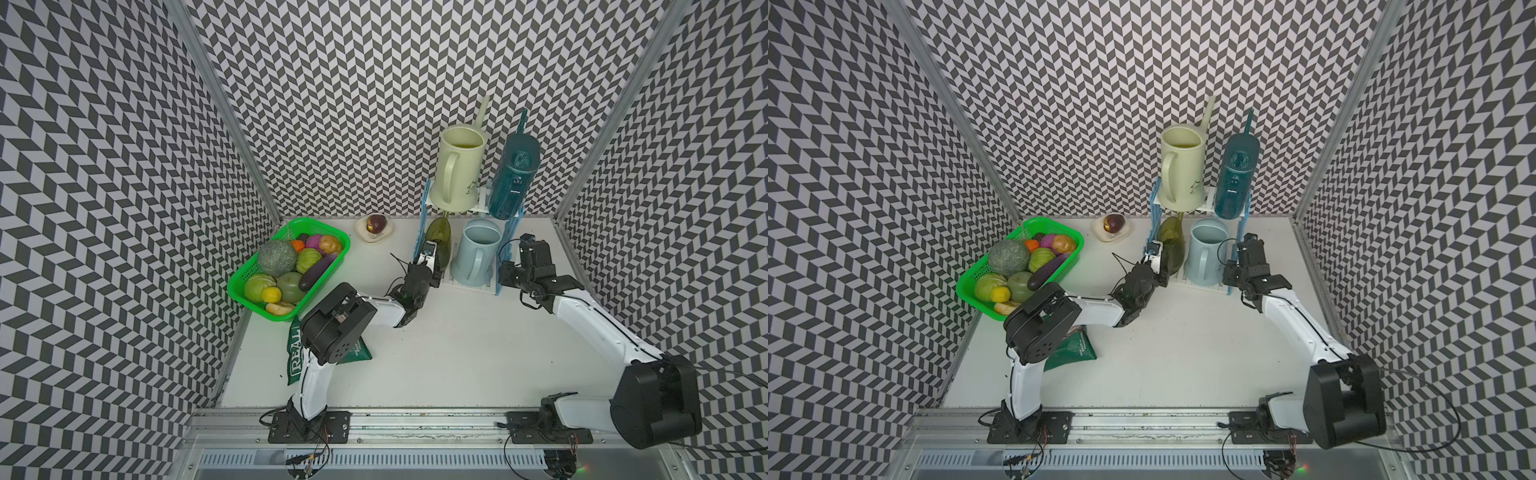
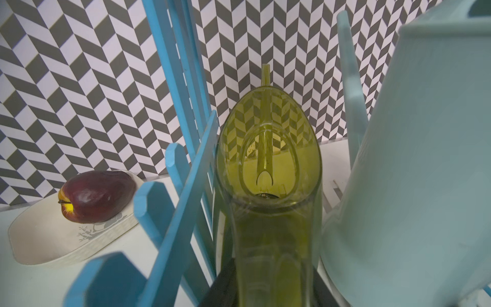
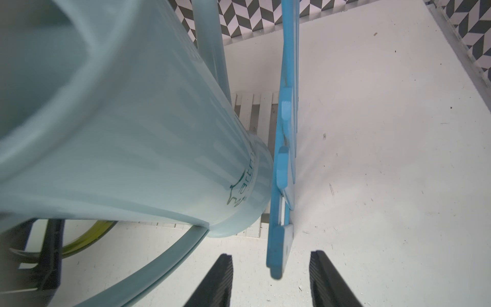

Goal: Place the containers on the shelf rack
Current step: 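Place the container on the shelf.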

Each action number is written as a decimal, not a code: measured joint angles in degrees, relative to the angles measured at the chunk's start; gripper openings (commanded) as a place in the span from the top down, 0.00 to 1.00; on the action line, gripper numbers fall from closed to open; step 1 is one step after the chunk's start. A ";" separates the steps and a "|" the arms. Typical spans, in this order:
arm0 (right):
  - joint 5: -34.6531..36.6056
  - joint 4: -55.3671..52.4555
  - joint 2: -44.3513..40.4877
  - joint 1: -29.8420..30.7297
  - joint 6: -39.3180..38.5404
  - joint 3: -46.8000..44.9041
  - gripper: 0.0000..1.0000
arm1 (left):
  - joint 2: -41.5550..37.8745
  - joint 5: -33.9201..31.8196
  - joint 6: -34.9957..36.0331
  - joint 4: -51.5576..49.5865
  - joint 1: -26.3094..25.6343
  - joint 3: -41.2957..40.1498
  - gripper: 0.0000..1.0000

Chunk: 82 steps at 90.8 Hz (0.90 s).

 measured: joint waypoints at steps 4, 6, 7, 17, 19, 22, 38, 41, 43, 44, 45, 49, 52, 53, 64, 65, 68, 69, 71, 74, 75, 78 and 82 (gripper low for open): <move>0.13 -0.04 -0.44 0.00 -0.04 0.00 0.46 | -0.02 0.00 -0.07 -0.50 0.00 0.00 0.53; 0.24 -0.07 -0.63 0.00 0.02 0.00 0.45 | -0.04 0.00 -0.11 -0.72 0.00 0.00 0.51; 0.28 -0.04 -0.74 0.00 -0.07 0.00 0.45 | -0.07 -0.02 -0.17 -0.83 0.00 0.00 0.51; 0.57 -0.22 -1.77 0.00 0.00 -0.04 0.41 | -0.81 -0.02 -0.35 -2.45 -0.07 0.00 0.44; 0.61 -0.31 -2.01 0.00 -0.04 -0.04 0.40 | -1.03 0.04 -0.37 -2.91 -0.07 0.00 0.43; 0.72 -0.39 -2.38 0.00 0.00 -0.07 0.39 | -1.46 0.07 -0.42 -3.45 -0.07 0.00 0.42; 1.64 -1.11 -6.01 0.00 0.04 -0.81 0.32 | -4.35 0.68 -0.50 -8.09 -0.07 1.03 0.33; 1.95 -1.38 -7.06 0.00 0.07 -1.11 0.31 | -5.01 1.05 -0.44 -9.18 -0.07 1.38 0.31; 2.12 -1.53 -7.74 0.00 0.15 -1.31 0.30 | -5.55 1.38 -0.44 -9.97 -0.07 1.51 0.30; 2.19 -1.64 -8.11 0.00 0.17 -1.38 0.29 | -5.79 1.49 -0.46 -10.27 -0.07 1.53 0.29; 2.36 -1.75 -8.61 0.00 0.17 -1.53 0.29 | -6.10 1.60 -0.39 -10.58 -0.07 1.55 0.28; 2.75 -1.88 -10.14 0.00 0.28 -2.01 0.27 | -7.32 2.32 -0.42 -12.00 -0.07 1.57 0.25; 3.17 -2.01 -11.56 0.00 0.35 -2.38 0.24 | -8.31 2.89 -0.42 -13.22 -0.07 1.60 0.23; 3.28 -2.08 -12.00 0.00 0.33 -2.51 0.23 | -8.63 3.04 -0.42 -13.55 -0.07 1.62 0.22; 4.83 -1.60 -17.81 0.02 0.31 -4.57 0.16 | -12.37 5.55 -0.35 -18.05 -0.07 2.03 0.16; 4.96 -1.51 -18.36 0.00 0.17 -4.76 0.15 | -12.70 5.81 -0.37 -18.43 -0.07 2.05 0.16; 5.38 -1.22 -20.00 0.02 -0.07 -5.51 0.13 | -13.66 6.49 -0.31 -19.67 -0.07 2.16 0.14; 5.55 -1.16 -20.61 0.02 -0.04 -5.75 0.13 | -14.14 6.58 -0.26 -20.20 -0.07 2.21 0.13; 5.86 -1.01 -21.86 0.02 -0.24 -6.34 0.11 | -14.75 7.10 -0.26 -21.18 -0.07 2.32 0.12; 6.27 -0.76 -23.43 0.02 -0.59 -7.08 0.09 | -15.80 7.96 -0.13 -22.77 -0.07 2.58 0.10; 6.45 -0.76 -23.96 0.02 -0.57 -7.30 0.09 | -16.17 8.09 -0.09 -23.32 -0.07 2.69 0.09; 7.04 -0.55 -25.46 0.02 -0.85 -7.93 0.07 | -17.20 8.90 0.11 -24.72 -0.07 2.93 0.08; 7.76 -0.17 -27.12 0.02 -1.20 -8.61 0.05 | -18.73 9.99 0.31 -26.69 -0.07 3.21 0.05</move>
